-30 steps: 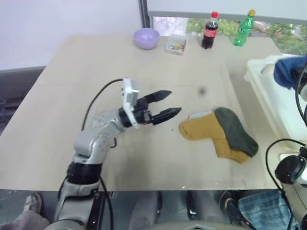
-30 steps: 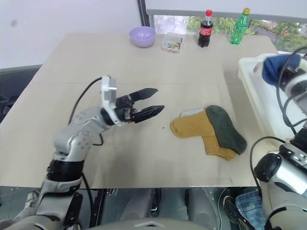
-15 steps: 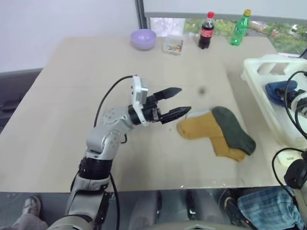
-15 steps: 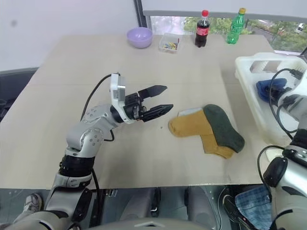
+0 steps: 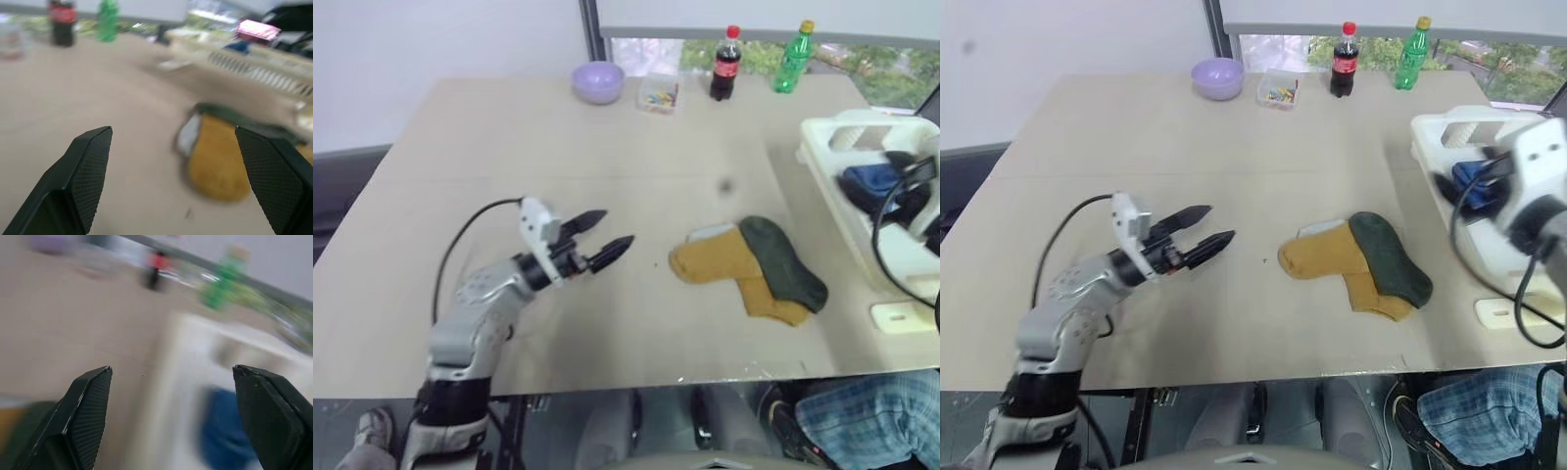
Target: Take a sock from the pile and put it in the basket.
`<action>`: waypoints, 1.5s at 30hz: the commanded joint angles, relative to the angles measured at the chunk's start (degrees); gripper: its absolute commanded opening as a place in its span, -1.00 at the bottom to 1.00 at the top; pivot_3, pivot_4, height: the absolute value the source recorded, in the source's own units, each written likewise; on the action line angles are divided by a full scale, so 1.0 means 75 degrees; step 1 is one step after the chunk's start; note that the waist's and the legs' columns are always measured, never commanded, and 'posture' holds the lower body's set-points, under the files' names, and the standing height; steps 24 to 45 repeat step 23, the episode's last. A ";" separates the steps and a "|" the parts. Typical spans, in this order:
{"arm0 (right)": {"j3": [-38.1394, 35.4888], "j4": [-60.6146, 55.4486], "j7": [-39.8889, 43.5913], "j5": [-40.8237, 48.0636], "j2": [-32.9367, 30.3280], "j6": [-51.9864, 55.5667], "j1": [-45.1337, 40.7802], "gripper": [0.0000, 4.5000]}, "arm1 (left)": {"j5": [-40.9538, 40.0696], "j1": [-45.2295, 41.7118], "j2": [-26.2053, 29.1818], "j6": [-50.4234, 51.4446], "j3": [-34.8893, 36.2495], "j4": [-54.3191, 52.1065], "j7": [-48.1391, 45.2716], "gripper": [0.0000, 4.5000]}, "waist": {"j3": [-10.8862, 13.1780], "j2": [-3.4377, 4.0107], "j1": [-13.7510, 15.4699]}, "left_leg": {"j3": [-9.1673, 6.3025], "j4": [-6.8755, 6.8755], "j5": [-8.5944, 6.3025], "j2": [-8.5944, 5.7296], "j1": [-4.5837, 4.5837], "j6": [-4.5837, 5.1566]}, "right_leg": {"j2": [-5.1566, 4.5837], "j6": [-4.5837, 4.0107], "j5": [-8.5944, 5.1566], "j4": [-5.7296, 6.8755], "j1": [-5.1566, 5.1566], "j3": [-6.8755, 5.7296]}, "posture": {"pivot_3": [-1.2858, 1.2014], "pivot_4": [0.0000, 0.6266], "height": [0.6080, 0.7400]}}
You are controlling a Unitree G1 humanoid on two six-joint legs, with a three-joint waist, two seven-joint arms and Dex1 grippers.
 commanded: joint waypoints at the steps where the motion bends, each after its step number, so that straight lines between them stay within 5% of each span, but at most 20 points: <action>1: 0.0357 -0.0300 0.0615 0.0083 -0.0101 -0.0423 0.0468 0.78 | -0.0265 0.0789 0.0308 0.0109 0.0827 -0.0826 0.0120 0.90 | 0.0001 0.0000 0.0075 | -0.0001 0.0004 0.0000 -0.0001 0.0001 0.0000 | -0.0004 0.0000 0.0000 -0.0001 0.0004 -0.0003 | 0.03 -0.52 1.00; 6: 0.0119 -0.0521 0.1528 0.0200 -0.0355 -0.0707 0.1974 0.78 | -0.0465 0.2449 0.0801 0.0170 0.2170 -0.1374 -0.0115 0.90 | -0.0003 -0.0018 0.0229 | 0.0000 0.0017 -0.0005 -0.0030 -0.0013 0.0005 | -0.0076 0.0002 0.0001 -0.0026 0.0011 -0.0017 | 0.03 -0.52 1.00; 11: -0.1828 -0.0314 0.3334 0.0220 -0.0588 -0.1413 0.4990 0.78 | -0.0768 0.3813 0.1217 0.0028 0.3558 -0.1480 -0.0762 0.90 | -0.0004 -0.0008 0.0390 | -0.0014 0.0010 -0.0014 -0.0032 -0.0023 0.0013 | -0.0088 -0.0012 -0.0009 -0.0054 0.0016 -0.0045 | 0.03 -0.52 1.00; 14: -0.2350 0.0119 0.4019 0.0073 -0.0536 -0.2197 0.5715 0.78 | -0.0900 0.4229 0.1310 0.0078 0.4007 -0.1601 -0.0954 0.90 | -0.0012 -0.0020 0.0329 | -0.0003 0.0016 -0.0013 -0.0025 -0.0005 0.0014 | -0.0087 -0.0001 -0.0032 -0.0060 0.0032 -0.0038 | 0.03 -0.52 1.00; 45: -0.2792 0.1025 0.4069 -0.0070 -0.0510 -0.2983 0.5621 0.78 | -0.1090 0.4872 0.1490 0.0166 0.4489 -0.1705 -0.1362 0.90 | -0.0028 -0.0046 0.0234 | 0.0057 0.0018 -0.0037 0.0045 0.0024 -0.0026 | -0.0142 0.0007 -0.0031 -0.0053 0.0025 -0.0128 | 0.03 -0.52 1.00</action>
